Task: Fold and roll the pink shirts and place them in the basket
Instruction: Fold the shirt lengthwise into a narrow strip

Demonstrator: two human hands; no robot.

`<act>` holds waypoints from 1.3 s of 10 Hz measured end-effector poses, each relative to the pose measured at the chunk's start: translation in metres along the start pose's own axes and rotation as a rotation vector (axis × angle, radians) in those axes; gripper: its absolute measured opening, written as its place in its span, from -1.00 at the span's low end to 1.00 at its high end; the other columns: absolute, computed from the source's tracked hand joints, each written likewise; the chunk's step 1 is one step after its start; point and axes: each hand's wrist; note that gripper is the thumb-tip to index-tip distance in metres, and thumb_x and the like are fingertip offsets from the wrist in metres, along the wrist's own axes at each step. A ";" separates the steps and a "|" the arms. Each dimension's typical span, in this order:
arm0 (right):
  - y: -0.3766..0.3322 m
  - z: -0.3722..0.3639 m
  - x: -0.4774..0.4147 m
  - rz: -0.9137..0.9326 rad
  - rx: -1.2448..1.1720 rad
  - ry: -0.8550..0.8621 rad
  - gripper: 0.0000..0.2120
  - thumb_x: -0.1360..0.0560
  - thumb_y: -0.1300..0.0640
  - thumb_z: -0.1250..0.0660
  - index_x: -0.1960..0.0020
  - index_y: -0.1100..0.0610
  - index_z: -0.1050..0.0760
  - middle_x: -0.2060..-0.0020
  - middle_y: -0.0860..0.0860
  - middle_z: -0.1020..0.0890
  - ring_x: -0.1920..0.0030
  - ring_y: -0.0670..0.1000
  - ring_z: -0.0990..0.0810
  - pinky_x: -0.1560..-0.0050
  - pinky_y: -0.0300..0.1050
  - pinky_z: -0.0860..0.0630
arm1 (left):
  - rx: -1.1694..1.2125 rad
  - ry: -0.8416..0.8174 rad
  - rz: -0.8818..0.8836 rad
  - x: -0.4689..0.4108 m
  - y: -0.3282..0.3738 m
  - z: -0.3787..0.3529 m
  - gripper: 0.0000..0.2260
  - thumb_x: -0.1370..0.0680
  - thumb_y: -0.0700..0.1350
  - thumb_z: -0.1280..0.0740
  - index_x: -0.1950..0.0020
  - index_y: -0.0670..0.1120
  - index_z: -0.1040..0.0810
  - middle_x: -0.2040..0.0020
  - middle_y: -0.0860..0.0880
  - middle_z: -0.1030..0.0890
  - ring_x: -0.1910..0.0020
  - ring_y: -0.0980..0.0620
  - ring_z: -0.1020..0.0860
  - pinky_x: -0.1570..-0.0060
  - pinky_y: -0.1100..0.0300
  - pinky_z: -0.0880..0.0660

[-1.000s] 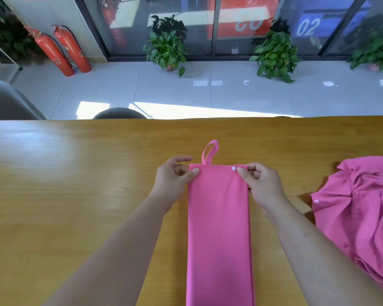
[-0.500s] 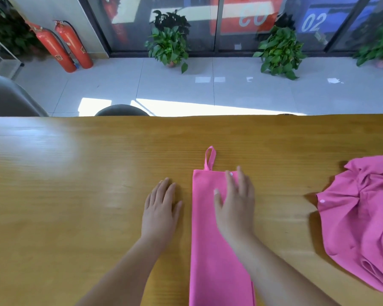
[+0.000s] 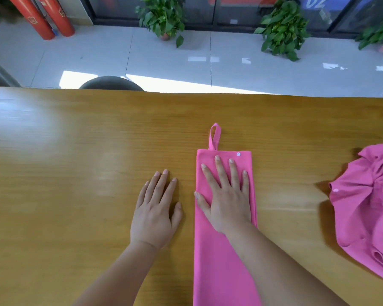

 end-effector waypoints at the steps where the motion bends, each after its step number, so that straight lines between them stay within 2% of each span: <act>1: 0.003 0.000 -0.032 0.009 -0.013 0.019 -0.26 -0.63 -0.49 0.16 -0.70 -0.23 0.26 -0.70 -0.06 0.28 -0.68 0.17 0.33 -0.63 0.40 0.12 | 0.001 0.016 -0.003 0.002 -0.002 -0.002 -0.44 -0.68 0.04 -0.29 -0.68 -0.03 -0.30 -0.73 -0.01 -0.12 -0.72 0.00 0.01 -0.65 -0.14 -0.12; 2: 0.006 0.004 -0.055 0.015 -0.022 -0.001 -0.27 -0.62 -0.49 0.22 -0.69 -0.24 0.31 -0.70 -0.05 0.31 -0.68 0.18 0.35 -0.62 0.42 0.13 | -0.004 0.025 0.004 0.002 0.000 -0.002 -0.44 -0.69 0.06 -0.27 -0.68 -0.02 -0.30 -0.73 -0.01 -0.11 -0.72 0.02 0.02 -0.65 -0.12 -0.12; 3: -0.004 0.006 -0.039 -0.060 0.000 0.010 -0.28 -0.65 -0.45 0.22 -0.71 -0.18 0.28 -0.71 0.03 0.24 -0.69 0.25 0.28 -0.60 0.45 0.07 | -0.011 0.025 0.009 0.002 0.001 0.000 -0.45 -0.69 0.07 -0.24 -0.68 -0.01 -0.29 -0.73 0.00 -0.10 -0.72 0.03 0.03 -0.66 -0.10 -0.10; 5: -0.022 -0.014 0.065 -0.154 -0.055 0.009 -0.25 -0.66 -0.44 0.09 -0.72 -0.16 0.24 -0.72 0.04 0.22 -0.69 0.22 0.27 -0.62 0.41 0.04 | -0.017 0.025 0.010 0.003 0.002 0.003 -0.46 -0.70 0.10 -0.22 -0.67 -0.01 -0.30 -0.73 0.00 -0.11 -0.72 0.04 0.05 -0.66 -0.10 -0.09; 6: -0.017 -0.014 0.055 -0.189 -0.041 0.007 -0.24 -0.64 -0.46 0.12 -0.71 -0.18 0.24 -0.71 0.02 0.23 -0.69 0.21 0.29 -0.63 0.40 0.07 | -0.009 0.030 0.009 0.003 0.002 0.002 -0.46 -0.70 0.10 -0.22 -0.67 -0.01 -0.30 -0.73 0.00 -0.12 -0.72 0.04 0.04 -0.66 -0.10 -0.09; 8: -0.002 -0.004 -0.010 -0.147 -0.054 0.008 -0.25 -0.63 -0.48 0.22 -0.70 -0.20 0.28 -0.70 0.00 0.29 -0.68 0.20 0.32 -0.62 0.41 0.10 | -0.011 0.038 0.011 0.003 0.002 0.003 -0.46 -0.70 0.10 -0.22 -0.68 0.00 -0.30 -0.73 0.00 -0.12 -0.72 0.04 0.05 -0.66 -0.10 -0.08; 9: -0.006 -0.002 0.001 -0.173 -0.077 0.006 -0.26 -0.64 -0.47 0.22 -0.71 -0.18 0.27 -0.71 0.02 0.26 -0.69 0.21 0.30 -0.63 0.40 0.06 | -0.011 0.039 0.012 0.004 0.002 0.004 -0.46 -0.70 0.10 -0.22 -0.67 0.00 -0.31 -0.73 0.00 -0.13 -0.72 0.04 0.05 -0.66 -0.09 -0.07; 11: -0.014 -0.016 0.085 -0.223 -0.071 -0.016 -0.23 -0.65 -0.47 0.14 -0.71 -0.17 0.30 -0.71 0.04 0.26 -0.68 0.19 0.32 -0.64 0.36 0.03 | -0.006 0.051 0.008 0.004 0.002 0.003 -0.47 -0.70 0.09 -0.23 -0.67 -0.01 -0.32 -0.72 -0.01 -0.15 -0.72 0.03 0.04 -0.67 -0.09 -0.06; 13: -0.007 -0.011 0.024 -0.196 -0.061 0.029 -0.22 -0.62 -0.50 0.20 -0.71 -0.17 0.26 -0.71 0.03 0.26 -0.69 0.20 0.30 -0.64 0.38 0.09 | -0.012 0.056 0.007 0.004 0.002 0.004 -0.47 -0.70 0.09 -0.23 -0.67 0.00 -0.32 -0.72 0.00 -0.15 -0.72 0.03 0.04 -0.67 -0.09 -0.04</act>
Point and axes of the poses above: each hand's wrist, its own x-axis away from the middle knuckle, its own z-axis out of the back of the hand, y = z × x
